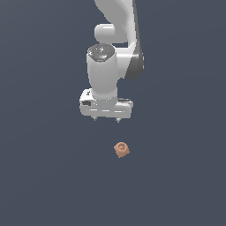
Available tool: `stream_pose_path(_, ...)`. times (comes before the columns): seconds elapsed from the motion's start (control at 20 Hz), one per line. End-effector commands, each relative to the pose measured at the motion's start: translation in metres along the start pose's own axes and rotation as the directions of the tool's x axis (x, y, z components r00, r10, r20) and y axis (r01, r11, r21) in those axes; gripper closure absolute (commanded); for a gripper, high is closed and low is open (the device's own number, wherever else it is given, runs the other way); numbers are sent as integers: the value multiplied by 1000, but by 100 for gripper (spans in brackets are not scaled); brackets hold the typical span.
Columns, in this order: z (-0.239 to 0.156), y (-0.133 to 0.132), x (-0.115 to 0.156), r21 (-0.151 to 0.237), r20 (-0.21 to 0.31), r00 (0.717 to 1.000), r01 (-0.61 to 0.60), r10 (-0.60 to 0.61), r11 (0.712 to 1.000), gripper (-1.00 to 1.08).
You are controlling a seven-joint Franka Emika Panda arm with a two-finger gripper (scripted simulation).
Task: Pick up the object and move it to a goal position.
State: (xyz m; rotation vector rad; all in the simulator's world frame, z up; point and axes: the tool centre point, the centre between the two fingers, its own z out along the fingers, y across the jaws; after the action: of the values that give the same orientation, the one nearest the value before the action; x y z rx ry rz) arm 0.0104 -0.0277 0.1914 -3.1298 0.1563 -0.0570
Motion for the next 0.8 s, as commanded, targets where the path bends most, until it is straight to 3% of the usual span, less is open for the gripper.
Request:
stream_pose_path(0.0,0,0,0,0,0,1000,0,0,1000,-92)
stream_pose_path(0.75,6,-8,-2,9,2,999,36,-36,999,-92)
